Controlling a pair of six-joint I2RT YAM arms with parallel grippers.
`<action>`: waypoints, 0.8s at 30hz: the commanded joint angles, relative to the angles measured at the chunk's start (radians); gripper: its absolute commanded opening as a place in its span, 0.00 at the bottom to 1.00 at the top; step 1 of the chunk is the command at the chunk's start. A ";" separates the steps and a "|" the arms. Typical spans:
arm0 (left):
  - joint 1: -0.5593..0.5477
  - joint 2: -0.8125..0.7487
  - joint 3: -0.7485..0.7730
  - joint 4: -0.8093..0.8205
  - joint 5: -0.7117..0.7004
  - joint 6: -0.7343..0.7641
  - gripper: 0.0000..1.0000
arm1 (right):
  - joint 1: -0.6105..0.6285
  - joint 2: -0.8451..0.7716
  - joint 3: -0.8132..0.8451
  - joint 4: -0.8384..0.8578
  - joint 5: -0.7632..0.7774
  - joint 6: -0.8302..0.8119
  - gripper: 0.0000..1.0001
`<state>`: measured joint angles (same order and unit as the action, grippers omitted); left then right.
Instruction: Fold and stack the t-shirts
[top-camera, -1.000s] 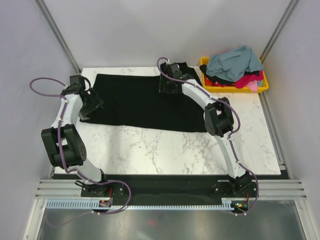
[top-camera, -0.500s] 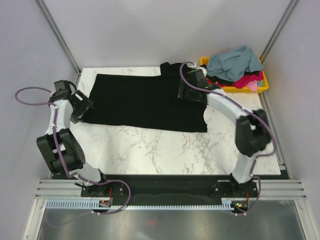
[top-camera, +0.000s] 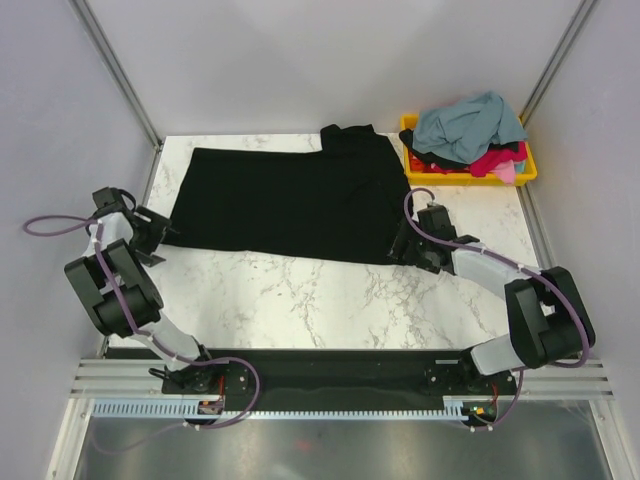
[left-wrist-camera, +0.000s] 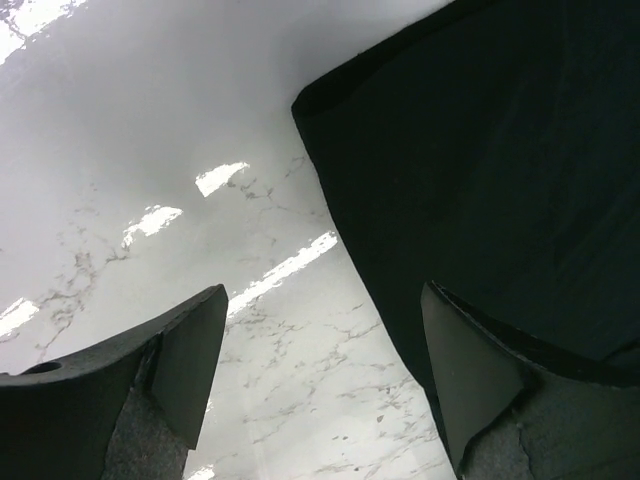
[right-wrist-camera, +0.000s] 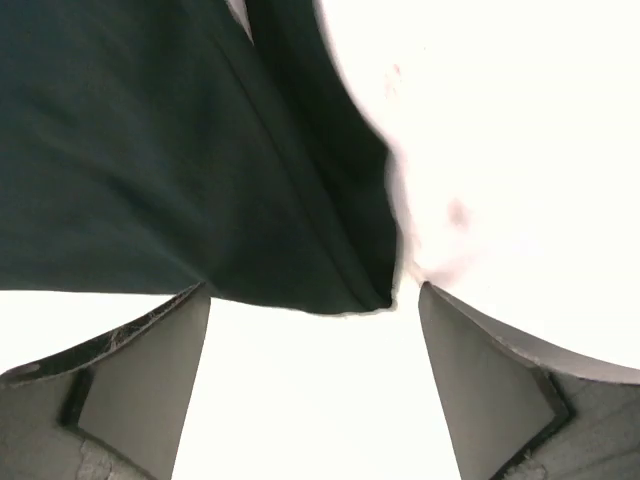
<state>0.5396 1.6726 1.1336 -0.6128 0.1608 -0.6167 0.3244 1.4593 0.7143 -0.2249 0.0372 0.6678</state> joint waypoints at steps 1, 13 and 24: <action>0.003 0.059 0.032 0.047 -0.006 -0.066 0.86 | -0.039 0.018 -0.007 0.151 -0.065 0.024 0.93; -0.064 0.156 0.061 0.062 -0.083 -0.090 0.78 | -0.061 0.121 -0.021 0.231 -0.119 0.027 0.39; -0.087 0.236 0.129 0.076 -0.127 -0.115 0.68 | -0.061 0.108 -0.035 0.226 -0.132 0.001 0.08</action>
<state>0.4664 1.8576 1.2083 -0.5755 0.0750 -0.6952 0.2642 1.5700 0.6941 0.0166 -0.0830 0.6918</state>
